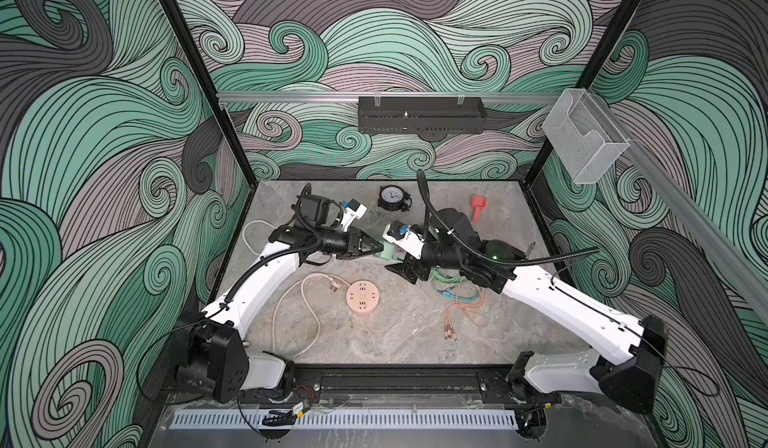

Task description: Insert the plug

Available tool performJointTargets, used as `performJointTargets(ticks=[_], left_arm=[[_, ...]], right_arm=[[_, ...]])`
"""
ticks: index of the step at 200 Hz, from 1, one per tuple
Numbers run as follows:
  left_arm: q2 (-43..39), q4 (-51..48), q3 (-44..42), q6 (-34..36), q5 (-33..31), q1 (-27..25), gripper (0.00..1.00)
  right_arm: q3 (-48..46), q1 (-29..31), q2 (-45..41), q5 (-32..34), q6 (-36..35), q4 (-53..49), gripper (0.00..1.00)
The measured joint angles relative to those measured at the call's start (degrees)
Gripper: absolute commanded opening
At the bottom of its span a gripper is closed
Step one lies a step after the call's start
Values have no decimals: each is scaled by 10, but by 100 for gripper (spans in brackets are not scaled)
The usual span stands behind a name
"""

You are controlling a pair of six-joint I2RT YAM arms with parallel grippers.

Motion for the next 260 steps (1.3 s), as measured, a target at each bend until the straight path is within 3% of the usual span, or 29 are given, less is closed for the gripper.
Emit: performJointTargets(ticks=[30, 70, 101, 138, 188, 260], left_arm=[[0, 24, 3, -10, 2, 0, 0], [0, 95, 3, -51, 3, 0, 0], [0, 180, -2, -102, 10, 0, 0], [0, 268, -25, -156, 21, 0, 0], [-23, 328, -53, -195, 23, -1, 0], [-63, 380, -68, -225, 22, -3, 0]], right_arm=[[-50, -24, -73, -8, 96, 34, 74], [-204, -62, -163, -77, 290, 189, 73], [-292, -68, -161, -123, 412, 326, 74], [-322, -78, -121, -144, 519, 484, 75], [-322, -87, -37, -158, 619, 657, 74], [-307, -87, 3, -165, 686, 762, 64]])
